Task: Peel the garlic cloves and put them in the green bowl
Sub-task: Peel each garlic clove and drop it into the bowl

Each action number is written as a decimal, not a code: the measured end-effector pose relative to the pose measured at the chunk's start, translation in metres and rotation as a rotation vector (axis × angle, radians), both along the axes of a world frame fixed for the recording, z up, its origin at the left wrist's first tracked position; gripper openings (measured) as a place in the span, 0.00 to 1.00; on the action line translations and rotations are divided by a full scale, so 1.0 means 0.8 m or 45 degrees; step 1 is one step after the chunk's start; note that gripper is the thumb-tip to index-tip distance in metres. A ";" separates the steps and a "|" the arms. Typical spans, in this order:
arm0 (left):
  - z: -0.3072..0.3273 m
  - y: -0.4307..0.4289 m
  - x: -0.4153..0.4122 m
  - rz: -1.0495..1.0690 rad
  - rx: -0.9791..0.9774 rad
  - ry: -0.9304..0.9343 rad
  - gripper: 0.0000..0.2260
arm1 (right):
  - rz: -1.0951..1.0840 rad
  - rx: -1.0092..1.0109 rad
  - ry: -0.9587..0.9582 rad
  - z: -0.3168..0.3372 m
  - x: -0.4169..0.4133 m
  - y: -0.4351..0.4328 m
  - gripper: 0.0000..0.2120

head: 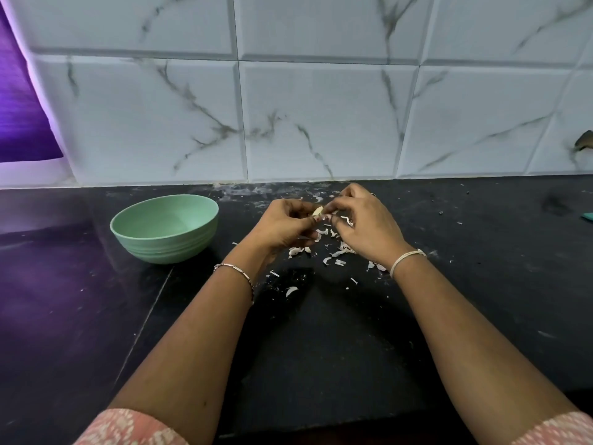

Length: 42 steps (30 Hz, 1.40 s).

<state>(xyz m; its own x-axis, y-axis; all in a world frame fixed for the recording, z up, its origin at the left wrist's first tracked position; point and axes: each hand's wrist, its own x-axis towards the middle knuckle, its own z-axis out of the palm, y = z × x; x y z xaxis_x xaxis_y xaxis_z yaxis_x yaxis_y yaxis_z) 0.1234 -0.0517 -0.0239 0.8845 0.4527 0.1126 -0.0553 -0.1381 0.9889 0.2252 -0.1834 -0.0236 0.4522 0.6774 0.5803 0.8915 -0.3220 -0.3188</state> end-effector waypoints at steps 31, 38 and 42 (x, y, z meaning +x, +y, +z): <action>0.048 0.098 -0.100 0.987 0.705 0.176 0.09 | -0.127 -0.114 0.206 -0.004 0.025 -0.019 0.08; 0.045 0.112 -0.112 0.923 0.745 0.421 0.10 | -0.085 -0.004 0.196 -0.005 0.021 -0.014 0.07; 0.042 0.117 -0.114 0.932 0.681 0.391 0.14 | -0.060 -0.020 0.228 -0.007 0.020 -0.012 0.07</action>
<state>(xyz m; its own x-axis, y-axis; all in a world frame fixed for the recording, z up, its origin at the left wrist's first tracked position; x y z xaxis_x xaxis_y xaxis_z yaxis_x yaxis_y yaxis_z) 0.0321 0.0419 0.0097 0.4279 0.8610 0.2749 0.4757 -0.4732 0.7415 0.2414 -0.1931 -0.0292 0.5786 0.6614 0.4773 0.8048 -0.3680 -0.4657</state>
